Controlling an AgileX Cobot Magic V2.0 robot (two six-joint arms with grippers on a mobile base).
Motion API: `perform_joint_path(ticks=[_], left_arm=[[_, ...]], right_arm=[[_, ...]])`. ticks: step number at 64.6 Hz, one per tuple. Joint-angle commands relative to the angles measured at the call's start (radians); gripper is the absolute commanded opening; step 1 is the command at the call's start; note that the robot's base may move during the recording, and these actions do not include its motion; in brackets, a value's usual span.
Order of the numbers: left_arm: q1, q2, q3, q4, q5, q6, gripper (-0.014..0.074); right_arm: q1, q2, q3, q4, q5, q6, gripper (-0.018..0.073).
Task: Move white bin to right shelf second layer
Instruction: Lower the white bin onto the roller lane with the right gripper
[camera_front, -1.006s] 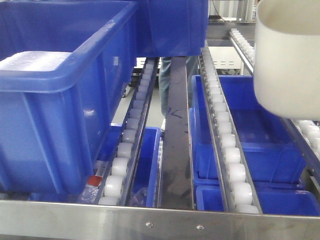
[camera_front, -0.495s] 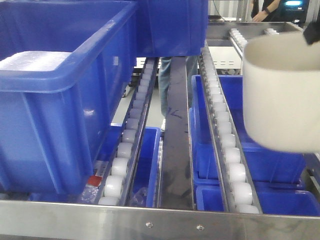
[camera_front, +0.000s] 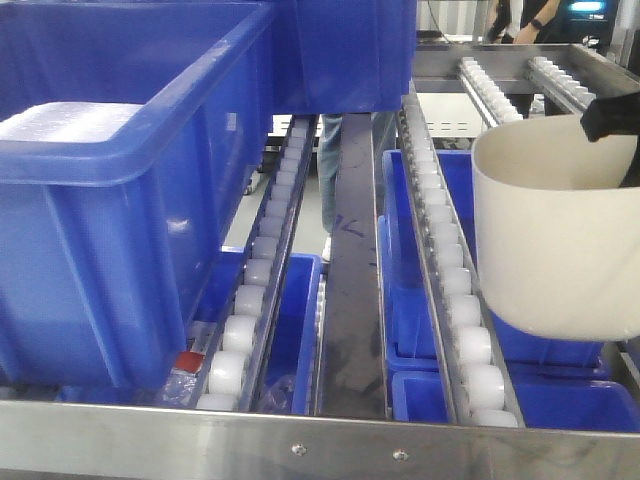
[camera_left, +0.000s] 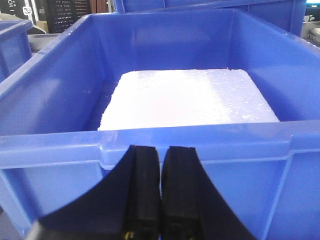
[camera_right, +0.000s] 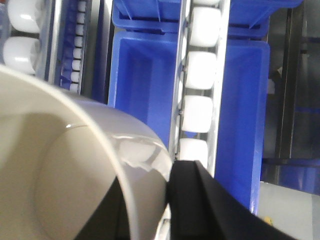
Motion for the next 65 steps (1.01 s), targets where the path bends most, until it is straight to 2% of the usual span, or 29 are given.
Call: perform_joint_path(ticks=[1, 36, 44, 55, 59, 65], left_arm=[[-0.004, -0.014, 0.037, -0.005, -0.084, -0.004, 0.0085], [-0.004, -0.014, 0.037, -0.005, -0.084, -0.004, 0.0085], [-0.004, -0.014, 0.037, -0.005, -0.084, -0.004, 0.0085], [-0.004, -0.014, 0.037, -0.005, -0.084, -0.004, 0.0085], [-0.004, -0.014, 0.037, -0.005, -0.084, -0.004, 0.0085], [-0.004, -0.014, 0.037, -0.005, -0.084, -0.004, 0.0085]], right_arm=[[-0.006, -0.018, -0.036, 0.002, -0.069, -0.002, 0.0048], [-0.006, 0.003, -0.036, 0.002, -0.069, -0.002, 0.0062], [-0.006, 0.003, -0.036, 0.002, -0.071, -0.002, 0.0161], [-0.006, 0.000, -0.036, 0.004, -0.078, -0.002, 0.0394], [-0.006, -0.005, -0.036, 0.010, -0.084, -0.002, 0.0431], [-0.006, -0.015, -0.036, 0.010, -0.099, -0.002, 0.0437]])
